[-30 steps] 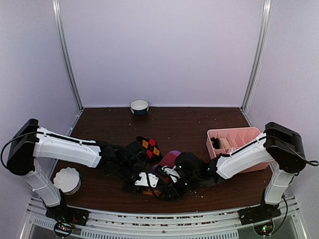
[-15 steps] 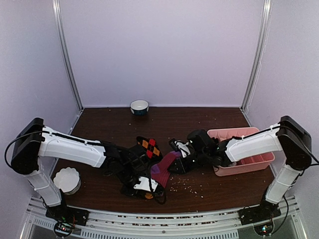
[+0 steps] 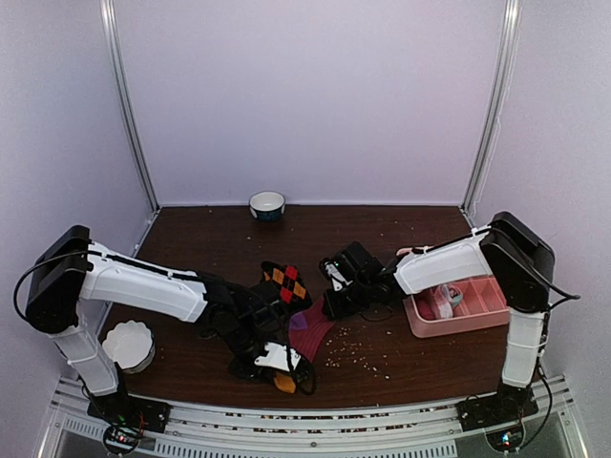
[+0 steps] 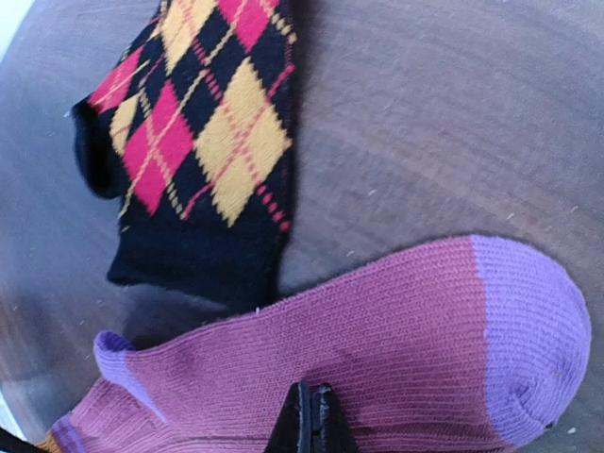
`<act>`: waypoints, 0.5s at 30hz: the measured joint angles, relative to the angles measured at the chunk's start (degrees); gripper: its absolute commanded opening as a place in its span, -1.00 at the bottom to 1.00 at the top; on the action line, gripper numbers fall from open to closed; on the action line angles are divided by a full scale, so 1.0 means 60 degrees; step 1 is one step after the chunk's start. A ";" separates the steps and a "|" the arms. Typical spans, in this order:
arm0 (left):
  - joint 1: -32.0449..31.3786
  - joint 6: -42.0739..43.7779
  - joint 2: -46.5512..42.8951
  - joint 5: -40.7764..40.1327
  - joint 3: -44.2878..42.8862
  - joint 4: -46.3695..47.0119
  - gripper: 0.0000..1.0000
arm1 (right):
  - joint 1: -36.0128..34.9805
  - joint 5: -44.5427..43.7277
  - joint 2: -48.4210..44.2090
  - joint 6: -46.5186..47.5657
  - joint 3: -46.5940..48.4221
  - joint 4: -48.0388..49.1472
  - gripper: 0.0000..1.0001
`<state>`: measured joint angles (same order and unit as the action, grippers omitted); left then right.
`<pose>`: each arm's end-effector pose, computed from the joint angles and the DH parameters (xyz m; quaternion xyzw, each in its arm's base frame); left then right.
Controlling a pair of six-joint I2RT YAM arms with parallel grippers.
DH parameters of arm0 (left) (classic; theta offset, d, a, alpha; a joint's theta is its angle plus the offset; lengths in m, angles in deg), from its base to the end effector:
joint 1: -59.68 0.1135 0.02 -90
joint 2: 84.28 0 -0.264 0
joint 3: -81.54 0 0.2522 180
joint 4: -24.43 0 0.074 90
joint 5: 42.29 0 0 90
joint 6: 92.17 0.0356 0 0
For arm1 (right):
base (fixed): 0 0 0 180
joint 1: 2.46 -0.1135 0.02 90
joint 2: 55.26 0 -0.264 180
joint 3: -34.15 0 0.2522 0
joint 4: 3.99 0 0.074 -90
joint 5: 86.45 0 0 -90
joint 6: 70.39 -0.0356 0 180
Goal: Roll the socks
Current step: Roll the sock.
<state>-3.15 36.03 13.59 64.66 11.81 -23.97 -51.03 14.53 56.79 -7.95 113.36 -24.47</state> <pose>0.1294 -0.2749 0.1510 0.7691 0.6113 -0.1677 0.0820 0.2570 0.3015 0.1340 -0.2019 0.9235 0.2646 0.1906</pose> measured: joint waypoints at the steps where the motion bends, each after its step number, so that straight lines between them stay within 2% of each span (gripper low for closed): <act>1: 0.0000 0.0007 0.0044 0.0000 -0.0015 -0.0011 -1.00 | 0.0000 -0.0120 0.0047 0.0051 0.0127 -0.0164 -1.00; 7: 0.0204 -0.0018 0.0357 0.0102 -0.0259 -0.0036 -1.00 | 0.0000 -0.1180 0.0568 0.0412 0.1129 -0.0903 -1.00; 13: 0.0736 -0.0149 0.0769 0.0514 -0.0586 -0.0120 -1.00 | 0.0015 -0.2051 0.0572 0.0750 0.1082 -0.0674 -1.00; 14: 0.0845 -0.0182 0.0849 0.0645 -0.0674 -0.0189 -1.00 | 0.0011 -0.2131 0.0455 0.0831 0.0841 -0.0372 -0.95; 15: 0.0929 -0.0215 0.0903 0.0721 -0.0739 -0.0237 -1.00 | 0.0011 -0.2251 0.0277 0.0878 0.0572 -0.0178 -0.66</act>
<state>2.43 34.74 19.01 68.99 7.37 -25.39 -50.97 1.02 58.45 -2.68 116.79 -25.54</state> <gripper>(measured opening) 0.015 0.006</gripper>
